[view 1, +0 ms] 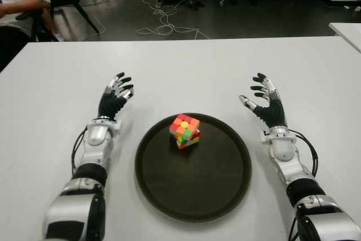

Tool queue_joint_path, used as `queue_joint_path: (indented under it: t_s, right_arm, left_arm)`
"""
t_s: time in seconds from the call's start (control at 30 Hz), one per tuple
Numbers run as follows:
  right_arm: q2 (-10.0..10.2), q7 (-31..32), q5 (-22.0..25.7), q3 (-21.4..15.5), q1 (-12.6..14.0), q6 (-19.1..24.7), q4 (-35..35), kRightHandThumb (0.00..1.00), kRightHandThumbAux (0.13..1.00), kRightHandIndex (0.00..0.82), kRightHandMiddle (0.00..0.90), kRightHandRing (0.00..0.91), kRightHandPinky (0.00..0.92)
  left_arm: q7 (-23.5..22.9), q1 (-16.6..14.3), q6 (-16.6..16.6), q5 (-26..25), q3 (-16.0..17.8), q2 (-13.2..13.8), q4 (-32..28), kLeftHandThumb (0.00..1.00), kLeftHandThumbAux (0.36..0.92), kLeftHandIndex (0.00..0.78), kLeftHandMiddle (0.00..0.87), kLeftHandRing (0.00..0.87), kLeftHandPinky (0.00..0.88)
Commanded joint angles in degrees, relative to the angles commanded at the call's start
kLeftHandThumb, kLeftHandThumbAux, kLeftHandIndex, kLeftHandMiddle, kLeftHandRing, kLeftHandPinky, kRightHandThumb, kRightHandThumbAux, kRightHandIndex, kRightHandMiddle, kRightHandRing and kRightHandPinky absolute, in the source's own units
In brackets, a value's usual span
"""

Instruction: Pick up the Rubik's Cube and put it in the plate

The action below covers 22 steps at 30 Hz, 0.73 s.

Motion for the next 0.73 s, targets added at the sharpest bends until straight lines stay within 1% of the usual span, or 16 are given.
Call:
queue_joint_path:
  t_s: [0.17,0.3,0.37,0.53,0.73]
  right_arm:
    - [-0.05,1.53,1.16,-0.48,-0.43,-1.84,1.38,0.124,0.637,0.107,0.205,0.25,0.287]
    - [0.02,2.91,2.22,-1.01,-0.79,-2.99,2.29,0.123,0.632,0.114,0.202,0.246,0.288]
    - [0.22,3.4,3.0,-1.48,-1.05,-4.44,2.93,0.118,0.633,0.119,0.203,0.246,0.291]
    - [0.29,2.82,3.23,-1.66,-1.42,-7.22,4.12,0.106,0.646,0.125,0.209,0.25,0.297]
    - [0.17,2.35,2.93,-1.55,-2.01,-7.94,5.2,0.098,0.673,0.122,0.209,0.249,0.289]
  left_arm:
    - [0.4,-0.16,0.2,0.15,0.16,-0.22,0.09,0.281,0.751,0.097,0.189,0.189,0.215]
    - [0.84,-0.1,0.09,0.39,0.04,-0.27,-0.04,0.247,0.729,0.096,0.188,0.19,0.209]
    - [1.04,-0.06,0.01,0.56,-0.07,-0.31,-0.06,0.236,0.718,0.096,0.187,0.191,0.207]
    - [1.17,-0.04,-0.57,0.93,-0.23,-0.23,0.19,0.219,0.703,0.091,0.184,0.19,0.2]
    - [0.65,-0.32,-1.34,0.96,-0.04,-0.08,1.06,0.196,0.685,0.083,0.176,0.179,0.184]
